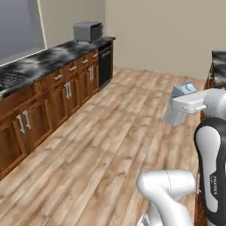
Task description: Take out the milk from the fridge and place it on the tray on the counter. Then take the sugar cube near the tray and place it in the tray.
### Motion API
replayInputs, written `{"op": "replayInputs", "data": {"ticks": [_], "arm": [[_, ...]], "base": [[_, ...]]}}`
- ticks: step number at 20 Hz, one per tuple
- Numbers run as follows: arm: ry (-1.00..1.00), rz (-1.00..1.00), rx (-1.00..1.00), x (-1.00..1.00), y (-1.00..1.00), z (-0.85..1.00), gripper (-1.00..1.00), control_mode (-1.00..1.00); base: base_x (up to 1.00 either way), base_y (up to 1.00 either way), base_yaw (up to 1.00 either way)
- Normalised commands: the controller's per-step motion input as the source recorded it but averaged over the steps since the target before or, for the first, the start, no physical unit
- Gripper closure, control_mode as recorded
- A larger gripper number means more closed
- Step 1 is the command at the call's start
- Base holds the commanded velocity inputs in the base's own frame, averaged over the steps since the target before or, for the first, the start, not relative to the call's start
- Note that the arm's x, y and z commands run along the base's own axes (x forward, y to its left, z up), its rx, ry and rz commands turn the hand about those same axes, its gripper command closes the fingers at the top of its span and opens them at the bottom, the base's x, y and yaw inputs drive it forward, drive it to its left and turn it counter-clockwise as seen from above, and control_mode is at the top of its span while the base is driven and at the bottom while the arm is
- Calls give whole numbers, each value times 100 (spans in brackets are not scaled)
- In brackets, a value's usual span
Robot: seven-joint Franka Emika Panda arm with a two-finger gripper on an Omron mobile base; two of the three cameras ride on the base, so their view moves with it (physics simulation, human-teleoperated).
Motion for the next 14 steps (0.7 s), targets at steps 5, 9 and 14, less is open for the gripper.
{"op": "replayInputs", "data": {"ticks": [5,9,14], "arm": [[0,0,0,0,0,0,100,100],[0,0,0,0,0,0,100,100],[0,0,0,0,0,0,100,100]], "base": [[26,42,-86],[8,69,-77],[8,86,-72]]}}
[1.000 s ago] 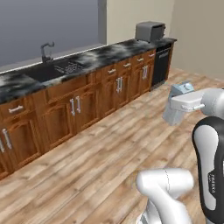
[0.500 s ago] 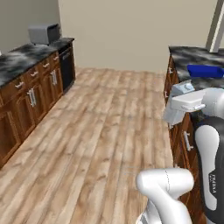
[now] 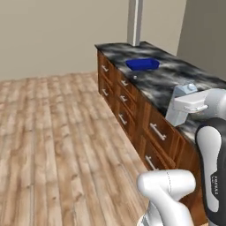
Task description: Take out the milk from the fridge and place it on the tray on the counter. Then take the sugar cube near the tray and place it in the tray.
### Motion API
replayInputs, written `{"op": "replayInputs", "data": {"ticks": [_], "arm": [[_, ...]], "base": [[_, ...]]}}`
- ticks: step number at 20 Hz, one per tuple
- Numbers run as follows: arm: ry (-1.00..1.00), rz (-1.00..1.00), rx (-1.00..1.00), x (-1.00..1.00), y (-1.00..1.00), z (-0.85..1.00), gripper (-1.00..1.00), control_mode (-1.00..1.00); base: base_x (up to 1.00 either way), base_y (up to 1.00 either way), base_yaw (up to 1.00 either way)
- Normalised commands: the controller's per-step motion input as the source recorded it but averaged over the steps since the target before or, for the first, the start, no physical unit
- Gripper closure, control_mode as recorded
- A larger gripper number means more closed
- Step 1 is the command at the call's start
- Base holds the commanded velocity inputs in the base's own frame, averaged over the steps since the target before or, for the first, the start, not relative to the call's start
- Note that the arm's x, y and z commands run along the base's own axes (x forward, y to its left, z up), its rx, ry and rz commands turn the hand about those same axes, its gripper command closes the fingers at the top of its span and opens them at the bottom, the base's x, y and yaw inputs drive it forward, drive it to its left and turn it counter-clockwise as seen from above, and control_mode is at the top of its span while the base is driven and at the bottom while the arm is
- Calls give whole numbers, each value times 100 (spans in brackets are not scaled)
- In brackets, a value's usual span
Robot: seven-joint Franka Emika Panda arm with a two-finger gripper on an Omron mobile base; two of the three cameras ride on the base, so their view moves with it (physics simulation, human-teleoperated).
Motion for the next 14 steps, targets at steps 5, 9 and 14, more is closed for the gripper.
{"op": "replayInputs", "data": {"ticks": [5,9,14], "arm": [[0,0,0,0,0,0,100,100],[0,0,0,0,0,0,100,100],[0,0,0,0,0,0,100,100]], "base": [[1,100,-34],[9,100,-21],[68,100,-27]]}}
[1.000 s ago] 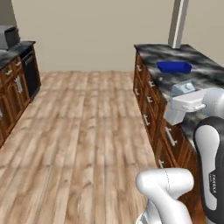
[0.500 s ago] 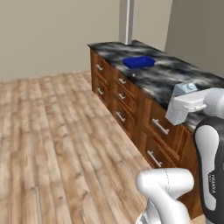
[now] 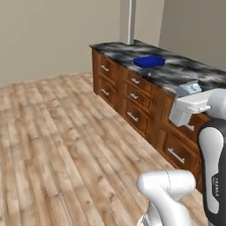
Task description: Take out the milk from the fridge and place it on the tray on the counter. Then take the sugar cube near the tray and place it in the tray.
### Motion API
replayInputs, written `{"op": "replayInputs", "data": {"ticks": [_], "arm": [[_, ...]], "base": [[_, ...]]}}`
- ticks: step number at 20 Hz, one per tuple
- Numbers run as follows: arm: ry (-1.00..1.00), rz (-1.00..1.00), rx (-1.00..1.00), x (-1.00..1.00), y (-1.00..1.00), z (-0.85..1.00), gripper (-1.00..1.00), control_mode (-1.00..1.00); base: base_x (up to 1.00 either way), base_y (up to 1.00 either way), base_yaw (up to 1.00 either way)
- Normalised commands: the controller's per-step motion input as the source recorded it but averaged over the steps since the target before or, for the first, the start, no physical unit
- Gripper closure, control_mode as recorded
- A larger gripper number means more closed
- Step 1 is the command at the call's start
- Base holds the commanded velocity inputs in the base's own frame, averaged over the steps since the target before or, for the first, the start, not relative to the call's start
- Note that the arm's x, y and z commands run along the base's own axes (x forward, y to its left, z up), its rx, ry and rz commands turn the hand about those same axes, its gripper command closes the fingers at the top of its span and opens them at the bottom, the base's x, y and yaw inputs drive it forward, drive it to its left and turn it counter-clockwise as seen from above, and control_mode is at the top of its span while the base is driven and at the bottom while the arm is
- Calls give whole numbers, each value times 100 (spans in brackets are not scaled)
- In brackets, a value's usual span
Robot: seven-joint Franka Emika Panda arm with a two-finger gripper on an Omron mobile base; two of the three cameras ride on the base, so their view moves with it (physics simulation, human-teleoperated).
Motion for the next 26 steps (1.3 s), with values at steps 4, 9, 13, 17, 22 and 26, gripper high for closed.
{"op": "replayInputs", "data": {"ticks": [4,9,13,17,22,26], "arm": [[0,0,0,0,0,0,100,100],[0,0,0,0,0,0,100,100],[0,0,0,0,0,0,100,100],[0,0,0,0,0,0,100,100],[0,0,0,0,0,0,100,100],[0,0,0,0,0,0,100,100]], "base": [[100,91,-54],[100,75,-70],[94,85,-66],[61,100,-43],[40,100,-27],[67,100,-31]]}}
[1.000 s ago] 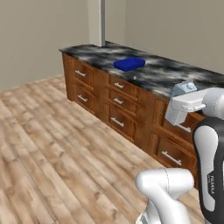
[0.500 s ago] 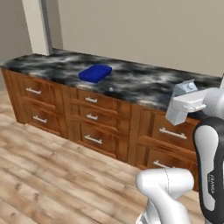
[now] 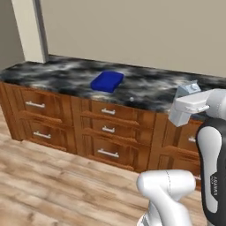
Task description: Take out the milk from the fridge and place it on the tray on the counter. Then take the sugar cube near the tray and place it in the tray.
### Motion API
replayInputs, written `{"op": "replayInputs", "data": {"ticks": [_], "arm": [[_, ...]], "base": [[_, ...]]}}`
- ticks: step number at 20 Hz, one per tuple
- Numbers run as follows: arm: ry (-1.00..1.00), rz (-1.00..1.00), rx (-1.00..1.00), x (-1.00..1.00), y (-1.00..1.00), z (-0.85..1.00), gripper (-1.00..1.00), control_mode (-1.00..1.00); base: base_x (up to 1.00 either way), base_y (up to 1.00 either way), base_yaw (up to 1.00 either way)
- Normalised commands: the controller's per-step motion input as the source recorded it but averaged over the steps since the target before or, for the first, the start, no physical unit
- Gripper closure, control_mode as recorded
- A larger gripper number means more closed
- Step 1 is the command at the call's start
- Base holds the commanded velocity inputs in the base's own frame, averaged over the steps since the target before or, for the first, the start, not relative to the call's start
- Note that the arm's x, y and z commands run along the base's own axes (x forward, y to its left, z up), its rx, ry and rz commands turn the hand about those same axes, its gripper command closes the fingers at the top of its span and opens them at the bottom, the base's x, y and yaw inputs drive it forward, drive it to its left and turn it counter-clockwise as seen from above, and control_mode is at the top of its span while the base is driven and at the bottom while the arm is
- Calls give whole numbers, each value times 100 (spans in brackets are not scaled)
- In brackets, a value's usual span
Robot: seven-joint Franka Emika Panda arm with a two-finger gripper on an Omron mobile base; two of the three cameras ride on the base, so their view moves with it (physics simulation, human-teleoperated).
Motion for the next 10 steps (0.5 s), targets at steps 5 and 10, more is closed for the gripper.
{"op": "replayInputs", "data": {"ticks": [5,10], "arm": [[0,0,0,0,0,0,100,100],[0,0,0,0,0,0,100,100]], "base": [[88,100,-42],[67,100,-61]]}}
